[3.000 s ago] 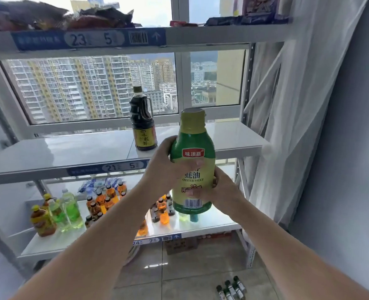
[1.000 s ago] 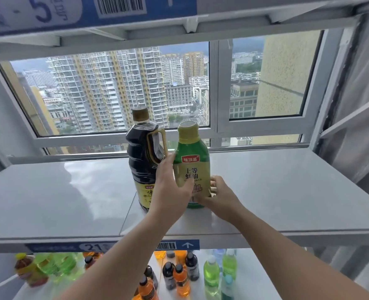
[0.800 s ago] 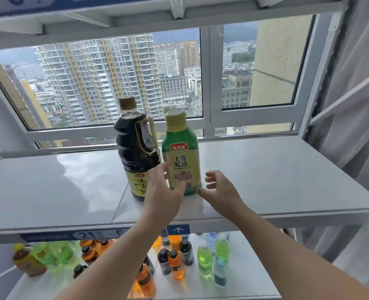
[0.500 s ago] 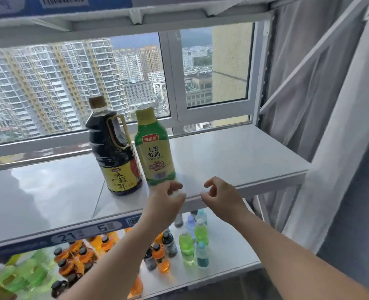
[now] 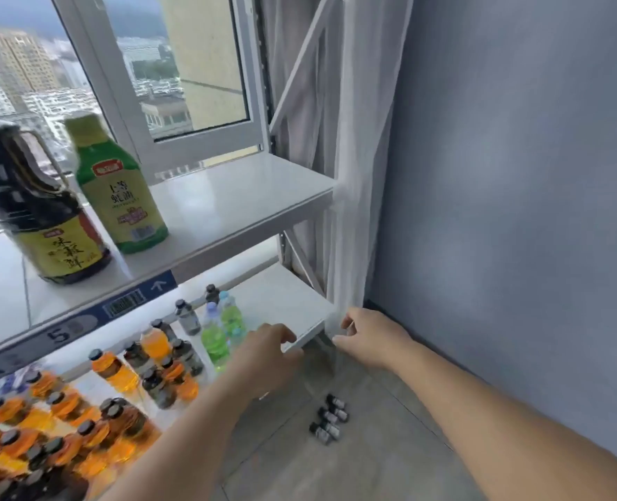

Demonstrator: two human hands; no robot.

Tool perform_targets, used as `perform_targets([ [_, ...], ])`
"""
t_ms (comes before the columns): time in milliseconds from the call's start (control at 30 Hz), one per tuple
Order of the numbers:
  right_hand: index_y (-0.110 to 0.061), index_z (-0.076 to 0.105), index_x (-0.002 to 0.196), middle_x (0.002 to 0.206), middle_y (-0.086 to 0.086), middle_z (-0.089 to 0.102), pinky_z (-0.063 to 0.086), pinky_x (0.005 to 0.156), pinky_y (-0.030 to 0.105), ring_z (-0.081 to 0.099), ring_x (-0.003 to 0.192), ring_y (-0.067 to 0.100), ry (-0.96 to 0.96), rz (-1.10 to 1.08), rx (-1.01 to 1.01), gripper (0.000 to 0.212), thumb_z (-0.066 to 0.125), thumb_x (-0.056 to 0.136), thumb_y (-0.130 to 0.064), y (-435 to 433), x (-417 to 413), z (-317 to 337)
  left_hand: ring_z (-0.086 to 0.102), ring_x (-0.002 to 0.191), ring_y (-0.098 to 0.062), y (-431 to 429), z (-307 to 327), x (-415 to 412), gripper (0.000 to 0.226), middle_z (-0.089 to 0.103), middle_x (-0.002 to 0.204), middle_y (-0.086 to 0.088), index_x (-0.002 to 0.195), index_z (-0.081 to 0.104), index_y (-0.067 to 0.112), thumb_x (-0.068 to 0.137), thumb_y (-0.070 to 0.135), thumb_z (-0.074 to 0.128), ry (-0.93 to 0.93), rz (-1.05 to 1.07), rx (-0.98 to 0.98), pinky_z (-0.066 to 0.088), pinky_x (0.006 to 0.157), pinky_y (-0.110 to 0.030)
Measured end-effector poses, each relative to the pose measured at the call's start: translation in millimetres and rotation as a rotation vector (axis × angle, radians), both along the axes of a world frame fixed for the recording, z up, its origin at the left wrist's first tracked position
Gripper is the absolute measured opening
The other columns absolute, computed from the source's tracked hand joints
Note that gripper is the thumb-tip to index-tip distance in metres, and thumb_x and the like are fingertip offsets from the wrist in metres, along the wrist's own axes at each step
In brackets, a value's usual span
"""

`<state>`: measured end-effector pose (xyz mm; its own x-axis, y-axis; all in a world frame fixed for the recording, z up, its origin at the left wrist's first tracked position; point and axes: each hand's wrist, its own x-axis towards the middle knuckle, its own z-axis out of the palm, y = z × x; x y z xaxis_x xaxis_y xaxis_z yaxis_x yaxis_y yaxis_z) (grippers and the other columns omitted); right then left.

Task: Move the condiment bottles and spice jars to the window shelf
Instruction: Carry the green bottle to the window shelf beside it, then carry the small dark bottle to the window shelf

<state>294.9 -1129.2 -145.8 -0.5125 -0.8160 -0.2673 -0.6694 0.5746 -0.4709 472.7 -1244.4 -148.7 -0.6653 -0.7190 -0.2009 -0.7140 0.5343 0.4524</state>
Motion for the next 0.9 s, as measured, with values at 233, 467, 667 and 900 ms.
perform_targets([
  [233,-0.027,0.058,0.12,0.116,-0.007,0.064,0.048,0.082,0.031,0.062,0.102,0.016,-0.007,-0.275,0.003,0.036,0.062,0.091,-0.048,149.7,-26.6,-16.3,0.067,0.101,-0.023,103.8,-6.8,-59.2,0.025,0.071,0.111,-0.002,0.107,0.072,0.017,0.09,0.032,0.06,-0.074,-0.226,0.112,0.056,0.088,-0.034],
  [467,-0.025,0.06,0.118,0.105,-0.007,0.065,0.051,0.082,0.033,0.062,0.094,0.016,-0.025,-0.529,0.087,0.037,0.063,0.089,-0.047,347.2,-50.3,-49.5,0.066,0.111,-0.018,258.1,-52.2,-130.3,0.04,0.071,0.122,0.003,0.126,0.069,0.02,0.091,0.039,0.065,-0.141,-0.466,0.184,0.051,0.096,-0.028],
  [667,-0.015,0.066,0.105,0.09,-0.001,0.067,0.045,0.068,0.033,0.063,0.08,0.02,-0.094,-0.777,0.136,0.029,0.062,0.083,-0.034,538.1,-47.1,-73.8,0.061,0.104,-0.015,424.3,-71.9,-176.6,0.036,0.069,0.124,0.002,0.127,0.067,0.019,0.096,0.037,0.063,-0.227,-0.686,0.195,0.045,0.088,-0.025],
  [900,-0.02,0.063,0.107,0.103,0.005,0.067,0.054,0.086,0.039,0.066,0.092,0.024,-0.136,-0.976,0.131,0.031,0.062,0.087,-0.044,698.7,-37.4,-85.4,0.06,0.102,-0.016,583.4,-87.0,-216.6,0.036,0.069,0.126,0.0,0.128,0.067,0.015,0.097,0.034,0.062,-0.244,-0.887,0.238,0.042,0.086,-0.025],
])
